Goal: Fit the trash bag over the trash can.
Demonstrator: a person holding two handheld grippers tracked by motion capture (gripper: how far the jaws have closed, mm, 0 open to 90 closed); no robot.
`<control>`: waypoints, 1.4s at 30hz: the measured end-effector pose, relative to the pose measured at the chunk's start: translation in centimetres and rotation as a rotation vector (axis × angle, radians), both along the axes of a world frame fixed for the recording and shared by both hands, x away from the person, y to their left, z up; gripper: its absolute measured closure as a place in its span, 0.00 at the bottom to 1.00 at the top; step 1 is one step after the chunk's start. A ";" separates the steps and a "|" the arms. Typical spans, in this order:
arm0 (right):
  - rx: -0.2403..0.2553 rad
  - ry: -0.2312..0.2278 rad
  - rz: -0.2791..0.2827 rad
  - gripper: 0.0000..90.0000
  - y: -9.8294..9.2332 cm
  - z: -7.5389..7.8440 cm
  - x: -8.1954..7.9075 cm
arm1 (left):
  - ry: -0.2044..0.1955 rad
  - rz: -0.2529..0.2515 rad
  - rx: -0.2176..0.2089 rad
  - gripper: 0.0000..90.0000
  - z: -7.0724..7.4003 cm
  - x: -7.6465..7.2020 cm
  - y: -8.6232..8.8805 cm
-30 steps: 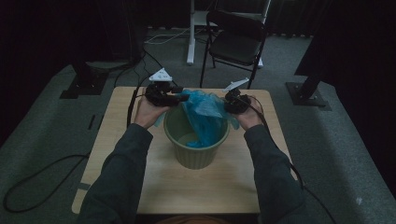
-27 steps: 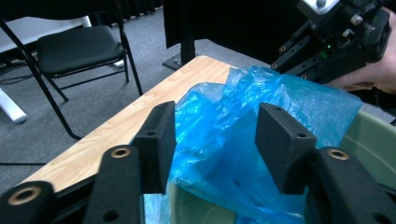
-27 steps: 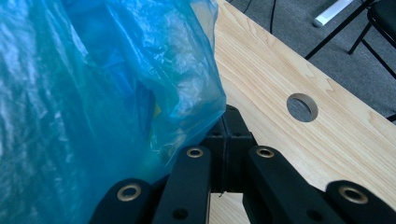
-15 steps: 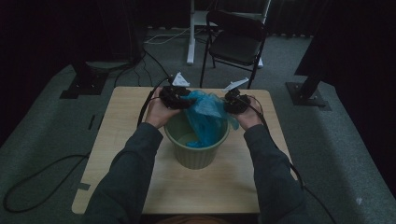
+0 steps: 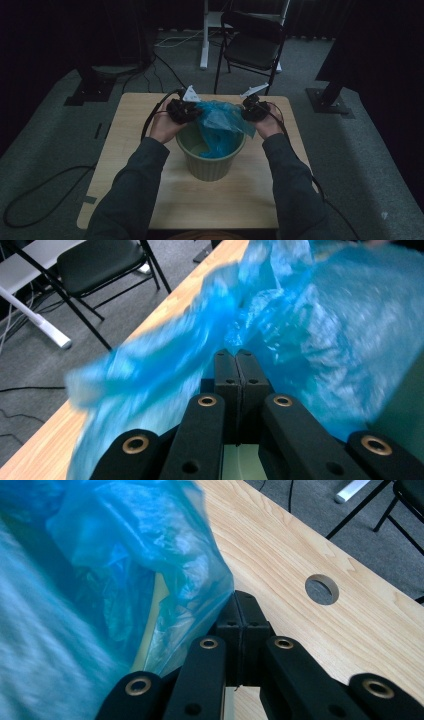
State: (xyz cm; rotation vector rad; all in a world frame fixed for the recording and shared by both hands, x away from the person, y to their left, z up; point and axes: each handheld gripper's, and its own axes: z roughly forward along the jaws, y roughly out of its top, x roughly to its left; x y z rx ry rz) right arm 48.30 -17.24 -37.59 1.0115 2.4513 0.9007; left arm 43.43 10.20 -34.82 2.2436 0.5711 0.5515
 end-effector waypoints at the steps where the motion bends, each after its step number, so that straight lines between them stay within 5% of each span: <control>1: 0.002 0.005 -0.007 1.00 -0.1 -0.1 0.0 | -0.001 -0.002 0.000 1.00 -0.1 -0.3 0.4; 12: 0.018 0.015 -0.035 1.00 -1.2 -0.1 0.2 | -0.012 0.033 -0.052 1.00 -1.0 -3.4 4.6; 15: 0.024 0.016 -0.047 1.00 -1.6 0.1 0.2 | -0.001 0.042 -0.110 1.00 -1.1 -4.3 6.4; 25: 0.030 0.007 -0.090 1.00 -2.6 0.4 0.4 | -0.007 0.071 -0.143 1.00 -1.0 -6.1 9.3; 33: 0.040 0.005 -0.102 1.00 -2.8 0.7 0.3 | 0.017 0.072 -0.162 1.00 -1.6 -6.3 9.8; 42: 0.064 -0.034 -0.050 0.77 -2.7 2.0 -1.0 | 0.016 0.046 -0.163 1.00 -1.5 -6.5 8.8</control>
